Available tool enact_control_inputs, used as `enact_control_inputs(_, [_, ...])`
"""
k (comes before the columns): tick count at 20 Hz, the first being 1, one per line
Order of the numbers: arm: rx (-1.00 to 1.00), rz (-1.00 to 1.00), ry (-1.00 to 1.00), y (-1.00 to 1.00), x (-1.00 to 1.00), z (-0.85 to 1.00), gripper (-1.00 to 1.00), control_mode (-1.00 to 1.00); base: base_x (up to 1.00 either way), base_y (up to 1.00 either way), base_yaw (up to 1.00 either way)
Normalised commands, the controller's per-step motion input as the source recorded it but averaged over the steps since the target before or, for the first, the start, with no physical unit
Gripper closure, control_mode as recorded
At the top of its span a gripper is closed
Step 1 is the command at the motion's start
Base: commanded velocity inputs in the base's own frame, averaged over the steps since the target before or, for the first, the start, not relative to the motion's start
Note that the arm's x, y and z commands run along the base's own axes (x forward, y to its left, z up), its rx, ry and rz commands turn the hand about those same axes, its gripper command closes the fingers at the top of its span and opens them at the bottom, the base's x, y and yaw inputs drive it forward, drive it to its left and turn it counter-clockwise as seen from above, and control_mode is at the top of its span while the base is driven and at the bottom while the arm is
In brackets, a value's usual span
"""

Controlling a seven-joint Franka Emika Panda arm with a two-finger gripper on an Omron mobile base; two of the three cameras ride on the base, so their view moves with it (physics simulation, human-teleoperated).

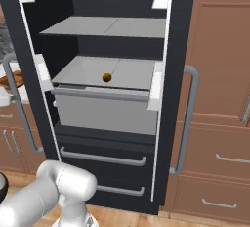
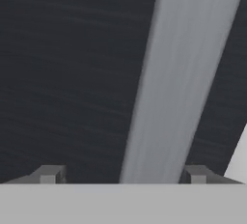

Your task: Retrieve a lemon from the fridge and place it on the cutting board with the fish.

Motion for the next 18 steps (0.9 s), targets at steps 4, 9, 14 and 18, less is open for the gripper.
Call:
enact_control_inputs(4, [-0.06, -0.01, 0.0, 0.1, -0.22, 0.0, -1.0, -1.0, 0.0, 0.0, 0.0])
enact_control_inputs(9, [-0.06, -0.02, 0.0, -0.01, -0.68, 0.04, -1.0, -1.0, 0.0, 0.0, 0.0])
enact_control_inputs(14, [0.0, -0.08, 0.0, -0.33, -0.99, 0.11, -1.0, -1.0, 0.0, 0.0, 0.0])
enact_control_inputs(18, [0.0, -0.1, 0.0, -0.76, -1.0, 0.27, -1.0, -1.0, 0.0, 0.0, 0.0])
